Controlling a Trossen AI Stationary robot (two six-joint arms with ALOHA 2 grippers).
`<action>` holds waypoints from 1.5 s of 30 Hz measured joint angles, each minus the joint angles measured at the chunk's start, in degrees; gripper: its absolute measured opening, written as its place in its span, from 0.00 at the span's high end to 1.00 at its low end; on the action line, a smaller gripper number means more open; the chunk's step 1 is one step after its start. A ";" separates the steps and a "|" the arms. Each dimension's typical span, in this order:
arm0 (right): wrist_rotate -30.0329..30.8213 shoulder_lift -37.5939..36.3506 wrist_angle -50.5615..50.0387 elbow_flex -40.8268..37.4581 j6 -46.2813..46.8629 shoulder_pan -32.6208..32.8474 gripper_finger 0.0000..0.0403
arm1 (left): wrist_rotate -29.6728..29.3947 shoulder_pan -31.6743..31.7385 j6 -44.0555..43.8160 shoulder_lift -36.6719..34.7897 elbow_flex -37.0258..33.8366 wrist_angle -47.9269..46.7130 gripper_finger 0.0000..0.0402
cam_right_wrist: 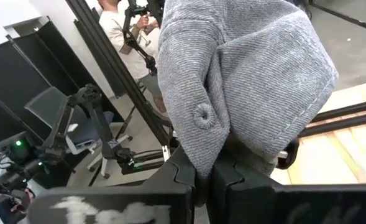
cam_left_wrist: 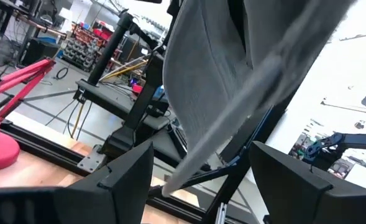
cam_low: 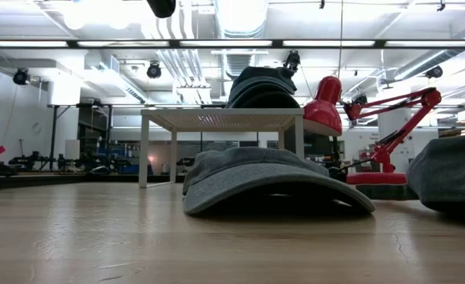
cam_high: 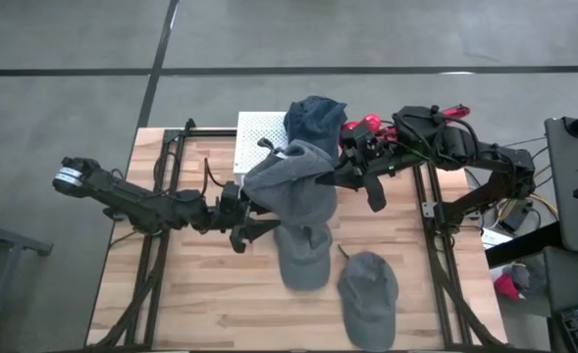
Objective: Pick & Place hat
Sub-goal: Put the top right gray cap on the shelf
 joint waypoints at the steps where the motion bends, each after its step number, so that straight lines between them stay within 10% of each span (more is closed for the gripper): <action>1: 0.02 0.26 0.00 0.00 0.00 0.00 0.98 | 0.00 0.10 0.00 0.00 0.00 -0.02 0.34; 12: 0.09 2.83 1.72 0.00 -0.02 0.00 0.98 | 0.05 0.23 2.71 0.04 0.00 0.47 0.40; 24: 0.39 3.20 1.55 0.00 0.00 -0.09 0.98 | 4.52 0.17 4.41 0.04 0.00 1.50 0.97; 36: 0.09 2.37 -6.47 0.00 -6.48 -0.15 0.97 | 8.33 0.16 4.39 0.00 0.00 2.32 0.99; 45: -0.07 2.17 -16.98 0.04 -8.75 -0.15 0.79 | 6.40 0.19 -0.78 -0.10 0.00 -1.20 1.00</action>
